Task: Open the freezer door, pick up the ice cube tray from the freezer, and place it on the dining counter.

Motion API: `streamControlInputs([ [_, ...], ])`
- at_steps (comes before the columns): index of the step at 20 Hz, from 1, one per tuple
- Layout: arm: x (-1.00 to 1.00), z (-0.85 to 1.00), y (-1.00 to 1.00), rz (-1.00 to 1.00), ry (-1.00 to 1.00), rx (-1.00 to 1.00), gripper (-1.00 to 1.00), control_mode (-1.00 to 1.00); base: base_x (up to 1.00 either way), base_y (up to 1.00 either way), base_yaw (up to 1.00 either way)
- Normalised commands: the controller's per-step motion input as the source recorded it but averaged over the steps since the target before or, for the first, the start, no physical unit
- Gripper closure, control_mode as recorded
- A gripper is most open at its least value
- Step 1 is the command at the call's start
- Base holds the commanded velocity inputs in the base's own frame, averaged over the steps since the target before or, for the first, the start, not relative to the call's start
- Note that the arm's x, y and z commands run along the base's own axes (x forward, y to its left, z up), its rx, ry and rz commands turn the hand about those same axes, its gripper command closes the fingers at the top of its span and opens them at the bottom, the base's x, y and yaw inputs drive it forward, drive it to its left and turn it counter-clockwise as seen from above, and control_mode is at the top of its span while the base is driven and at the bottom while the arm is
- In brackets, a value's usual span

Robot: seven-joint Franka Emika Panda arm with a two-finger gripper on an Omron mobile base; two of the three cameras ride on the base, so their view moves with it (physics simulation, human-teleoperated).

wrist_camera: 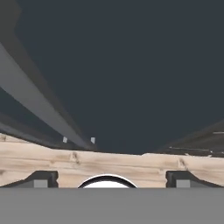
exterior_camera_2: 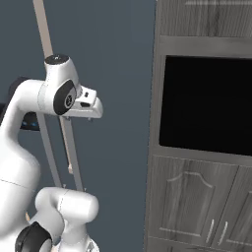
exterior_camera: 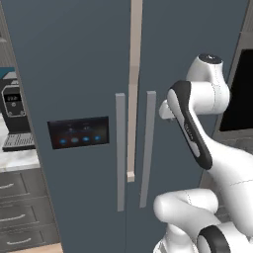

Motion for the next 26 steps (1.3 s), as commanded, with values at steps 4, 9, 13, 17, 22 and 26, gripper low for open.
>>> streamControlInputs([
  [4,-0.31,0.00,0.00,-0.05,-0.02,0.00,-1.00,-1.00,0.00,0.00,0.00],
  [9,-0.47,0.00,0.00,-0.03,-0.02,0.00,-1.00,-1.00,0.00,0.00,0.00],
  [13,-0.54,-0.01,-0.03,-0.04,-0.04,0.00,-1.00,-1.00,0.00,0.00,0.00],
  [17,-0.58,-0.04,-0.04,-0.02,-0.05,0.00,-1.00,-1.00,0.00,0.00,0.00],
  [22,-0.44,-0.09,0.00,-0.05,-0.04,0.00,-1.00,-1.00,0.00,0.00,0.00],
  [26,-0.33,-0.02,-0.03,-0.01,-0.03,0.00,-1.00,-1.00,0.00,0.00,0.00],
])
